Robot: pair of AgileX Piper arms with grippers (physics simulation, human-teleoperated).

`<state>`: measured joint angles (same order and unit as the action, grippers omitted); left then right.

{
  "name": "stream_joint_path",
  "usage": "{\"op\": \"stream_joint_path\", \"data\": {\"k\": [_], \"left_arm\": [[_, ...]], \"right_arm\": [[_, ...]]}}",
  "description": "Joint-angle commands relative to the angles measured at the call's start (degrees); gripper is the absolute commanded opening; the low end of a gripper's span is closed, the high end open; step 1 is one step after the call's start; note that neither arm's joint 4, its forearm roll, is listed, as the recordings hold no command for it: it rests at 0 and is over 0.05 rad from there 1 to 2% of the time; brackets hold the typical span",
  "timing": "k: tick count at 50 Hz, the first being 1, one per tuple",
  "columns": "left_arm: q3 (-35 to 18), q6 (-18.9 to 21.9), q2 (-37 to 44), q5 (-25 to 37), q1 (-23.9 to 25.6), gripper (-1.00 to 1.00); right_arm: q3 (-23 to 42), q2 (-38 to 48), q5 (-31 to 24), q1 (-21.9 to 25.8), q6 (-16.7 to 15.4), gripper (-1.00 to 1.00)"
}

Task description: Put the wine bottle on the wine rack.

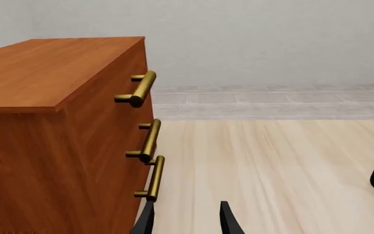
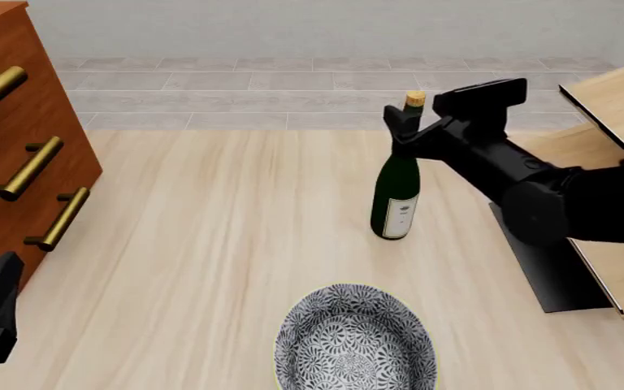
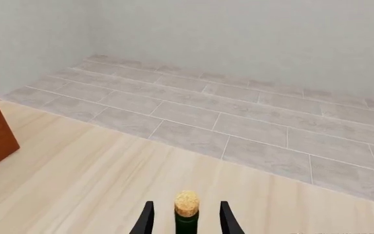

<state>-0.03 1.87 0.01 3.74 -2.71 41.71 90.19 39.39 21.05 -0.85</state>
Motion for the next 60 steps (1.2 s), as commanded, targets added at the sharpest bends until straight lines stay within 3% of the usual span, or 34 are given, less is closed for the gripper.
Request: {"op": "stream_joint_path", "data": {"k": [1,17,18,60], "left_arm": [[0.00,0.02,0.00,-0.03,-0.01,1.00],[-0.01,0.06,0.00,-0.31,0.24,1.00],[-0.01,0.04,0.00,-0.34,0.19,1.00],[-0.01,-0.40,0.00,-0.55,0.16,1.00]], "right_arm": [[0.57,1.01,0.02,-0.22,0.46,1.00],[0.34,1.53,0.32,-0.78,1.05,1.00],[0.28,1.40,0.35,-0.87,1.16,-1.00],[0.33,-4.67,-3.85,-0.41,0.53,-1.00]]}}
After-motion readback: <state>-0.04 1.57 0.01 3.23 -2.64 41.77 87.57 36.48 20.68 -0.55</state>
